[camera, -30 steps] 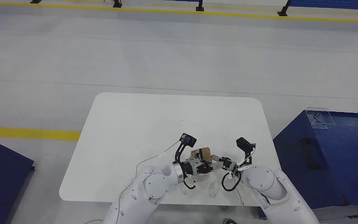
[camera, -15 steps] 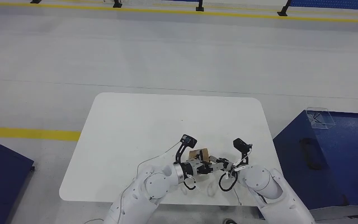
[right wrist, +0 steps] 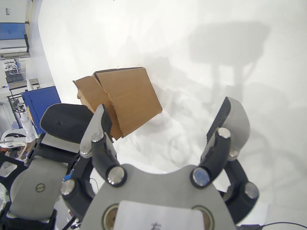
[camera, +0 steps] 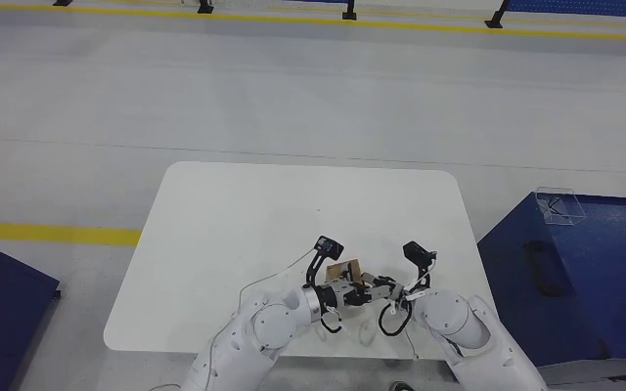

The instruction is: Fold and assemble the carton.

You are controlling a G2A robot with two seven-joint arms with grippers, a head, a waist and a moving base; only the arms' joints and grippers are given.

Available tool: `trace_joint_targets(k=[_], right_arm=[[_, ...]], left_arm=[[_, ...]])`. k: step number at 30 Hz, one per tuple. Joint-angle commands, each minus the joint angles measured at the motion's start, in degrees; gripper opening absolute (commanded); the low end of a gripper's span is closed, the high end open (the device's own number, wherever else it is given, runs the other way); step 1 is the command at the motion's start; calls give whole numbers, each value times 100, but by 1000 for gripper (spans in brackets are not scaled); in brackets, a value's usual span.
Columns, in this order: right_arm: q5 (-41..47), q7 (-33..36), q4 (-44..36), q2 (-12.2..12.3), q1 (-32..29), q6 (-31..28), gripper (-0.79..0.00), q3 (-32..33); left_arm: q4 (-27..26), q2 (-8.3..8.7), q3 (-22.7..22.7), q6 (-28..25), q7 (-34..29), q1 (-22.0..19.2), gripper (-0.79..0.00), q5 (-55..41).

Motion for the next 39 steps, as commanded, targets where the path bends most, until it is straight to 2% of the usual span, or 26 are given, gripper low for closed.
trace_joint_targets(k=[1,14,26,39], right_arm=[[-26,-9,28,-10,26,12,0,-50],[40,-126,-46,-36,-17,75,0,14],[541,-421,-295,-50,-296,122,0,389],[541,-421,-295,-50,-296,122,0,389]], left_arm=[[2,5,-8,-6,-2,11,0,1],[-13,31,-64,31,-27,27,0,-23],[-655,186,-492,-90,49,325,0,203],[-655,186,-492,-90,49,325,0,203]])
